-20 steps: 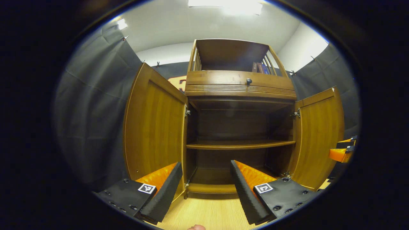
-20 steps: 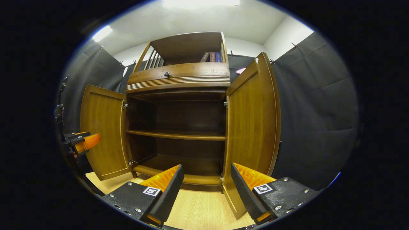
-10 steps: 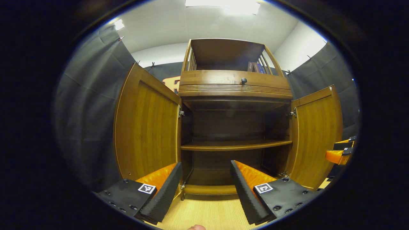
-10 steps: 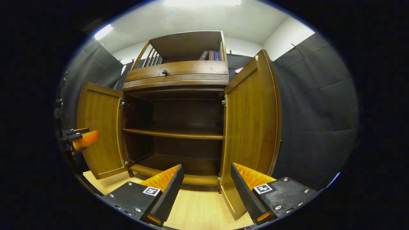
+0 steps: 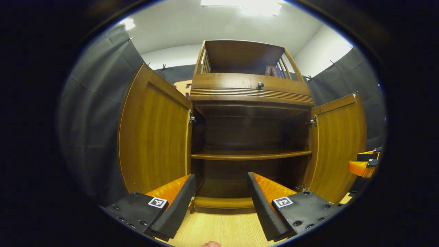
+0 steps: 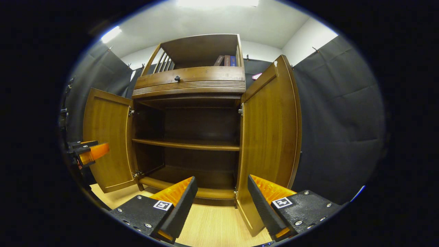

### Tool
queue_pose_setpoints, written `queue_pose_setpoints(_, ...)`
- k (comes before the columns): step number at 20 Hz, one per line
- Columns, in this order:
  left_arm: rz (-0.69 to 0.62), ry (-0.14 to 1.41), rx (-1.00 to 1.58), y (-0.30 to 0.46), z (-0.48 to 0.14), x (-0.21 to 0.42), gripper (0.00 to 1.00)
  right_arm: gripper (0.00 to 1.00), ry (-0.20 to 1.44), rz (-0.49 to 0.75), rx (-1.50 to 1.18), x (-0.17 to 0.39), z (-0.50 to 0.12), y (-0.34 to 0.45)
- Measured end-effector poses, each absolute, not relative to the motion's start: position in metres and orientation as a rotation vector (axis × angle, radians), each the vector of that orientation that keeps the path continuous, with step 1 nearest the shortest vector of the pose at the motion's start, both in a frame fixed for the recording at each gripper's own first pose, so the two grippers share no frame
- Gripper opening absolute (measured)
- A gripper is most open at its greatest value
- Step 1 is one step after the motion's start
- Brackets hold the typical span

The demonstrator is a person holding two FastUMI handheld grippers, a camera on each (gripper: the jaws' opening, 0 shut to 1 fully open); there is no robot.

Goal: Open the right door of the double-door shoe cabinet with the right hand, and open the left door with the left hand.

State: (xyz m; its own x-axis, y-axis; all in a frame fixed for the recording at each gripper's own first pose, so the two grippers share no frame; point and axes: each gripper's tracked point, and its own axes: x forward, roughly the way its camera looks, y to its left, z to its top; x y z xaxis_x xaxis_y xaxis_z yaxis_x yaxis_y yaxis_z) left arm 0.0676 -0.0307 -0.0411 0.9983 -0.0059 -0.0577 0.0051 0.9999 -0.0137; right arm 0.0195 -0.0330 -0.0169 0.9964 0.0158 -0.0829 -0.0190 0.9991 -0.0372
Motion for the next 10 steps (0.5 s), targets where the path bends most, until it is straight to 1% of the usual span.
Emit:
queue_pose_setpoints(5,0.009,0.055,-0.029,-0.0249,-0.0402,0.0673,0.98,0.9,0.083,0.026,-0.032,0.0195,-0.0174,-0.0292)
queue_pose_setpoints(10,0.012,0.072,-0.013,-0.0235,-0.045,0.0679,0.96,0.9,0.073,0.03,-0.049,0.0199,-0.0144,-0.0267)
